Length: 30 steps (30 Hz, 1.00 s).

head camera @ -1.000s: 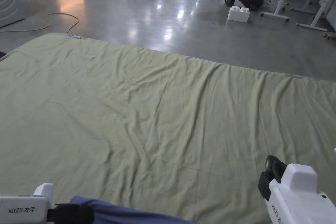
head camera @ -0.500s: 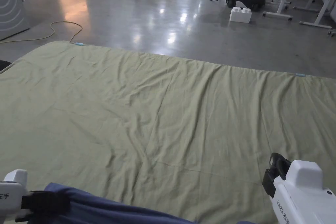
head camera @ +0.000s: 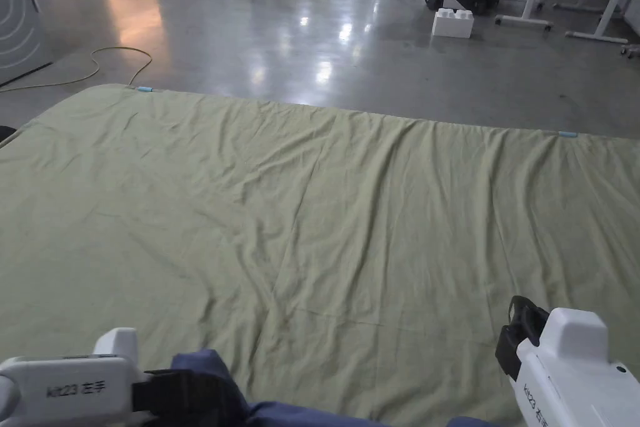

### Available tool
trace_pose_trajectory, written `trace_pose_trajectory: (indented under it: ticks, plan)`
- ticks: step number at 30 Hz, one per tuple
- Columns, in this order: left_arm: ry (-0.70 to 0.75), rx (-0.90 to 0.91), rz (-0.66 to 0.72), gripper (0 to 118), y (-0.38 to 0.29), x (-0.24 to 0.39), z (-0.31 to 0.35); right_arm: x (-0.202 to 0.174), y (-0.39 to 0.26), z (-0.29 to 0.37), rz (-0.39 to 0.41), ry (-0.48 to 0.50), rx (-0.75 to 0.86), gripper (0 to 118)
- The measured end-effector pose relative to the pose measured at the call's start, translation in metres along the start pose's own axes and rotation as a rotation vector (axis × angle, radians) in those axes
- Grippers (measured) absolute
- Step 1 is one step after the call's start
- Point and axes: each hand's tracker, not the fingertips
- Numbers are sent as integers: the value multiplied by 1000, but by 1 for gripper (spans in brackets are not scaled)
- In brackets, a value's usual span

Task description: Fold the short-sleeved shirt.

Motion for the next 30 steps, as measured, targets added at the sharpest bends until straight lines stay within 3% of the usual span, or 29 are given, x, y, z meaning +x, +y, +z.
trace_pose_trajectory:
  ticks: [3, 5, 14, 21, 23, 26, 27, 30]
  plan:
    - [-17, -25, -1, 12, -14, 40, -38, 2, -2, 1, -5, -4, -6, 1]
    - [-9, -68, -31, 12, -7, 27, -52, 4, -4, 2, -8, -8, -11, 1]
    - [195, -215, -111, 12, -42, 44, -153, 17, -9, 9, -14, -37, -30, 1]
    - [269, -230, -158, 13, -55, 47, -175, 24, -15, 12, -25, -55, -47, 1]
    - [265, -234, -156, 20, -52, 49, -173, 24, -16, 12, -27, -57, -52, 1]
    - [199, -254, -141, 57, -45, 56, -156, 25, -17, 13, -29, -55, -58, 1]
    - [198, -251, -146, 62, -44, 58, -150, 26, -17, 14, -28, -55, -57, 1]
    - [177, -237, -189, 62, -38, 66, -126, 27, -16, 15, -22, -56, -57, 1]
